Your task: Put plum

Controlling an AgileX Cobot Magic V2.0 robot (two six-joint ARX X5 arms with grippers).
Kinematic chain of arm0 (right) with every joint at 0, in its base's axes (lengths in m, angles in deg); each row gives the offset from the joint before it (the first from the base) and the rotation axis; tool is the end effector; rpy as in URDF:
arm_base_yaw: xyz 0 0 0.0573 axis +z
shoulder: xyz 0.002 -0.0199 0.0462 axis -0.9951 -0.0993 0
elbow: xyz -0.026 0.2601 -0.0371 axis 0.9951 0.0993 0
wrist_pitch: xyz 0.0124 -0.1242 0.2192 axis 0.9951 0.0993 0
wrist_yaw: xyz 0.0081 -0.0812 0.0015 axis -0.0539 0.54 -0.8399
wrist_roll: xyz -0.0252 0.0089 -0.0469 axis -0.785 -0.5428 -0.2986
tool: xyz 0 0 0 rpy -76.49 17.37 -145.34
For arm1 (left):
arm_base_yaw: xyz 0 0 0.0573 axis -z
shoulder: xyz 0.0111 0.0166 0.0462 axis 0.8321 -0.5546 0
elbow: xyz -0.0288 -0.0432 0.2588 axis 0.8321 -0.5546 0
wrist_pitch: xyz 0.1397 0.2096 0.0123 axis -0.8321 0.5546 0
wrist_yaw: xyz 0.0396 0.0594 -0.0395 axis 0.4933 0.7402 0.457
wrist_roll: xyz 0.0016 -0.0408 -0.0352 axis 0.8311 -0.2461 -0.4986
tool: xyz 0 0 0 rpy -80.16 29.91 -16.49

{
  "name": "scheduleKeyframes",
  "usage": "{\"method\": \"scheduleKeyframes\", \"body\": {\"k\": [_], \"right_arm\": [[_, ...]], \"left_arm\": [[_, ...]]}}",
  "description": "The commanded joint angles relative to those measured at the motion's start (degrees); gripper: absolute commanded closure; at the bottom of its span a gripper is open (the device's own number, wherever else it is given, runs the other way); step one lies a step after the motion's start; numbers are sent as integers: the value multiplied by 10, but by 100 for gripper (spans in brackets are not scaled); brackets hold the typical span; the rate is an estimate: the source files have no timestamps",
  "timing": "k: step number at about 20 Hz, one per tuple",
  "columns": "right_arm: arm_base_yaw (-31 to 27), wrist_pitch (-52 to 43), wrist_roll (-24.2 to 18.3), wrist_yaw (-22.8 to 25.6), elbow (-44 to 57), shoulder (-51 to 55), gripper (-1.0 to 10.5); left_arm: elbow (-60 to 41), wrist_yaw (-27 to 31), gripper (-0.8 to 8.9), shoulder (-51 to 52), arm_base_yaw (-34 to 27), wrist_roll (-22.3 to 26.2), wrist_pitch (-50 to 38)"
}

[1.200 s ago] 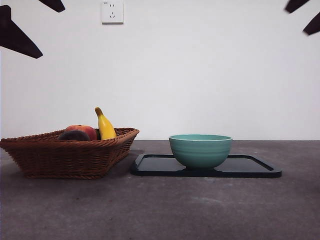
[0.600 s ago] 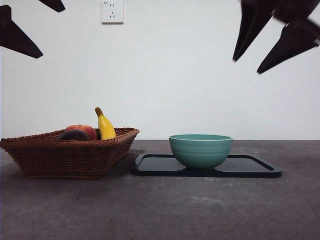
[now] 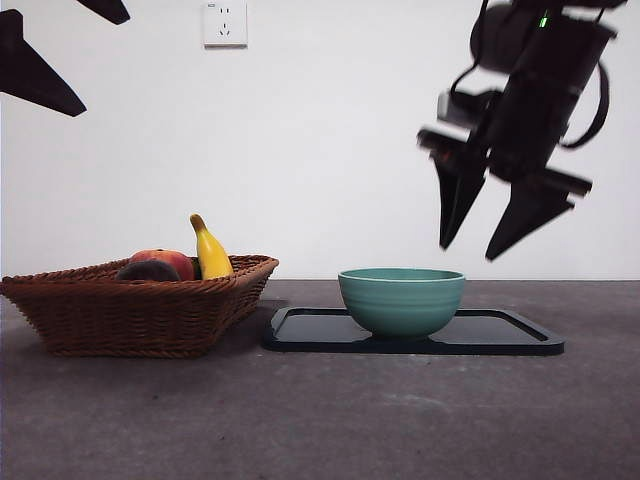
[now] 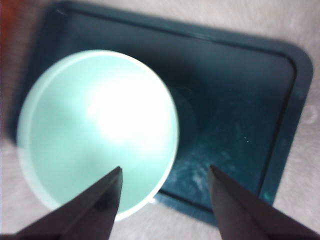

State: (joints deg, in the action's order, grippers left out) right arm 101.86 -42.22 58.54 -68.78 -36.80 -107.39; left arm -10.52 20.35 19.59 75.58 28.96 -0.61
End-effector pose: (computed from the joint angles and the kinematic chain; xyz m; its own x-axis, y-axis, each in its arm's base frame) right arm 0.3387 0.1135 0.2350 0.3849 0.3427 -0.8570 -0.2343 0.9344 0.2685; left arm 0.1699 -0.0772 0.3087 0.2690 -0.7100 -0.6508 0.6851 0.6160 -0.3888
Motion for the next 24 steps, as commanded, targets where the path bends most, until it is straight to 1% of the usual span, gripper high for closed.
{"method": "scheduleKeyframes", "body": {"k": [1, 7, 14, 16, 20, 24], "right_arm": [[2, -15, -7, 1, -13, -30, 675], [3, -36, -7, 2, -13, -67, 685], [4, -51, -7, 2, -13, -75, 897], [4, -60, -7, 2, -13, -75, 935], [4, -76, -3, 2, -13, -60, 935], [4, -63, -6, 1, -13, 4, 934]], "left_arm": [[13, -3, 408, -3, 3, 10, -2], [13, -3, 408, -3, 3, 10, -1], [13, -3, 408, -3, 3, 10, -1], [13, -3, 408, -3, 3, 10, -1], [13, -3, 408, -3, 3, 10, 0], [13, -3, 408, -3, 3, 10, 0]]}}
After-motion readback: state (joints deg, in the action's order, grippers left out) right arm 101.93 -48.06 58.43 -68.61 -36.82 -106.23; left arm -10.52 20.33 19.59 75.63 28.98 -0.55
